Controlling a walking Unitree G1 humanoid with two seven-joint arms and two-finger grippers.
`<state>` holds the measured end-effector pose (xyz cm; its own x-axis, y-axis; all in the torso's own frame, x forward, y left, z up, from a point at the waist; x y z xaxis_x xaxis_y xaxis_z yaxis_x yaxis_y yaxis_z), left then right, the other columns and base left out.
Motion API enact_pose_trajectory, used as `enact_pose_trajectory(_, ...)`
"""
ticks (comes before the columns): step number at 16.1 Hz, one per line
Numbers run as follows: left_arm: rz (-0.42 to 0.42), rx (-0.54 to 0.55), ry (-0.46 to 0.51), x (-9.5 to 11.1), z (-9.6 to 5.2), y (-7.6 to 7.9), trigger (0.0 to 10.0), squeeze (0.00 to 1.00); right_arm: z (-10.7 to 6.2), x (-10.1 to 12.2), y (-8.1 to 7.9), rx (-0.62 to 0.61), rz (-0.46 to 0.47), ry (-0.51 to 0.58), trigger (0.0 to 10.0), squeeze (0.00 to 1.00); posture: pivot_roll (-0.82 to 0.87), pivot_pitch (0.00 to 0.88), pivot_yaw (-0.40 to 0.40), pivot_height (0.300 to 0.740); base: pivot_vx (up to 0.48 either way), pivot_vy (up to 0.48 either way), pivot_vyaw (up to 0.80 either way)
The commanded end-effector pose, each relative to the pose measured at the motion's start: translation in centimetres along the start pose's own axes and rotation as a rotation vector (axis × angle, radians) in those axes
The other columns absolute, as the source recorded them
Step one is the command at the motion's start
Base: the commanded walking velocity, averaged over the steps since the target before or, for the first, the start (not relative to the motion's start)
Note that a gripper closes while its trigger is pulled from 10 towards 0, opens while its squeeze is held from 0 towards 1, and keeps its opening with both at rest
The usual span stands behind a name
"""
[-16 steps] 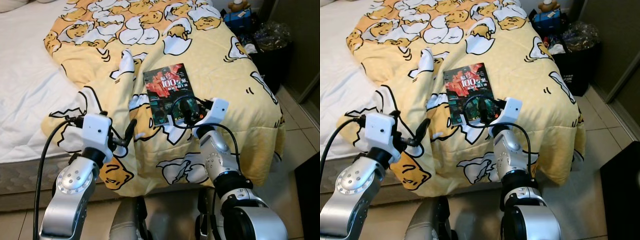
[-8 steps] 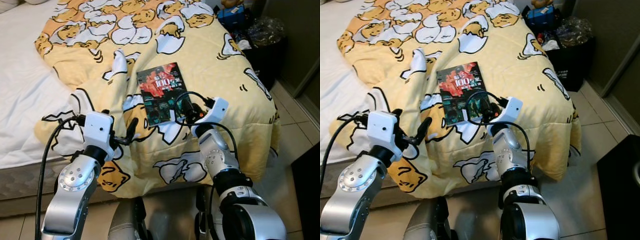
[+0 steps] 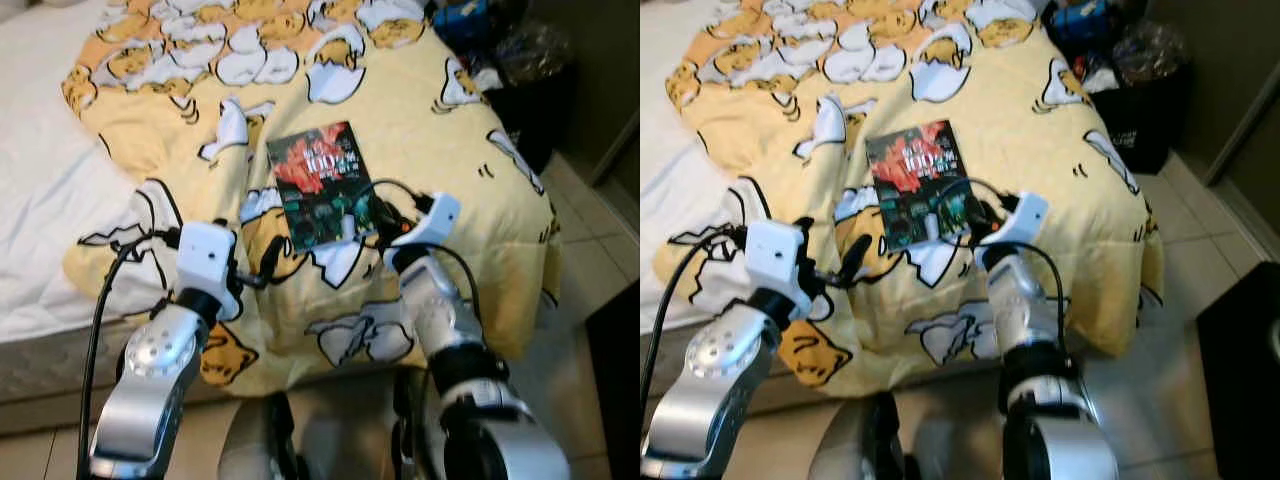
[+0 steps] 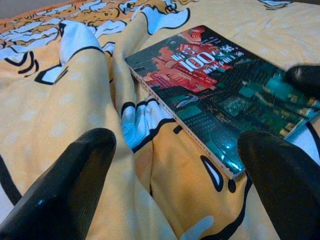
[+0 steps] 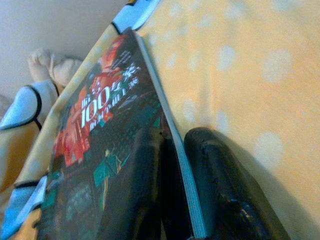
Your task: Clean up the room
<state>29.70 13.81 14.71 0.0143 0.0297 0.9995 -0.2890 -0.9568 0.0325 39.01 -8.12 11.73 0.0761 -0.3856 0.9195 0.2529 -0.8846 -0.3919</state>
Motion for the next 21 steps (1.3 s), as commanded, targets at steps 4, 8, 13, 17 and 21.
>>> enact_pose_trajectory(4,0.012,0.004,-0.012,-0.3,0.0,-0.4,10.0,0.00,0.0,3.2,-1.4,0.038,-0.120,0.114,0.0,0.00,0.09,0.137,0.152,0.609,0.000,0.000,0.00)
enact_pose_trajectory(8,0.007,-0.001,-0.008,-0.3,0.3,-0.1,10.0,0.00,-1.0,2.7,-1.2,0.028,-0.129,0.100,0.0,0.00,0.07,0.120,0.141,0.609,0.000,0.000,0.00)
enact_pose_trajectory(13,0.004,0.009,0.004,-0.6,0.8,-0.1,10.0,0.00,-2.1,1.4,0.3,-0.068,-0.297,0.058,0.0,0.00,0.06,0.070,0.102,0.609,0.000,0.000,0.00)
enact_pose_trajectory(17,-0.032,0.033,0.057,-0.6,2.8,0.4,10.0,0.00,-2.9,2.5,0.9,-0.060,-0.403,0.091,0.0,0.00,0.01,0.000,0.041,0.634,0.000,0.000,0.00)
enact_pose_trajectory(21,-0.099,0.077,0.082,-1.1,4.4,0.4,10.0,0.00,-3.5,2.1,2.8,-0.083,-0.424,0.072,0.0,0.00,-0.03,0.000,-0.004,0.669,0.000,0.000,0.00)
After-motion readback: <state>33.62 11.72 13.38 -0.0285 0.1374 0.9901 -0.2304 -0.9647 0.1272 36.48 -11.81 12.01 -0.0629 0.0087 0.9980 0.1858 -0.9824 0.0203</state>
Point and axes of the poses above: a point about 5 cm out from each wrist's last joint towards the gripper, its own z axis pointing out of the wrist towards the gripper, its own x axis along the axis of the wrist's last joint, y = z × x, the point moved 4 cm from there along z, pointing out of the wrist towards the gripper, and after that the axes turned 9 degrees about -z, right-handed, at the moved point
